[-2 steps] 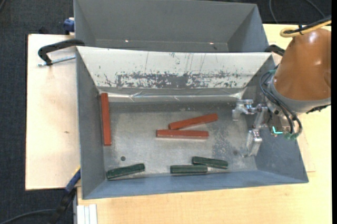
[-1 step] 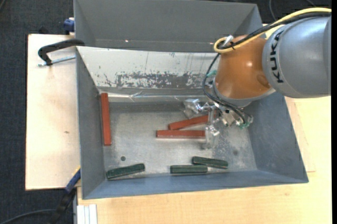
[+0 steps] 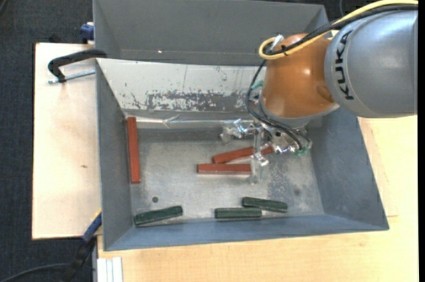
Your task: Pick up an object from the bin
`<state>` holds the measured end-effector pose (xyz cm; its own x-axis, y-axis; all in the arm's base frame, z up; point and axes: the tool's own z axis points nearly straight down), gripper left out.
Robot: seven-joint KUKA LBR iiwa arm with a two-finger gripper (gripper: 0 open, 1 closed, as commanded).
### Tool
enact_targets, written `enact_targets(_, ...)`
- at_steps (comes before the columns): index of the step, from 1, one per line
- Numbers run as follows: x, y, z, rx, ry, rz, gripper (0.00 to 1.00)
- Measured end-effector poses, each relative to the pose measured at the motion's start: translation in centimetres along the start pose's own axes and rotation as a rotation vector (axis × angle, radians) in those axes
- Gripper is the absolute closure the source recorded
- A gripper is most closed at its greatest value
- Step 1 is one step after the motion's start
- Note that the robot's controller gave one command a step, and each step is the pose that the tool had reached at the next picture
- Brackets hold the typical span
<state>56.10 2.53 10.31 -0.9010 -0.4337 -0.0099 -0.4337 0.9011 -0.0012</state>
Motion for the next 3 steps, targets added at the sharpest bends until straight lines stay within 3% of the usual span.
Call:
enact_targets(1, 1.4, -0.4, 0.1, -0.001, 0.009, 0.116, 0.00)
enact_targets(2, 0.7, 0.7, 3.3, -0.002, 0.010, 0.202, 0.00)
enact_targets(3, 0.6, 0.7, 3.3, -0.001, 0.008, 0.202, 0.00)
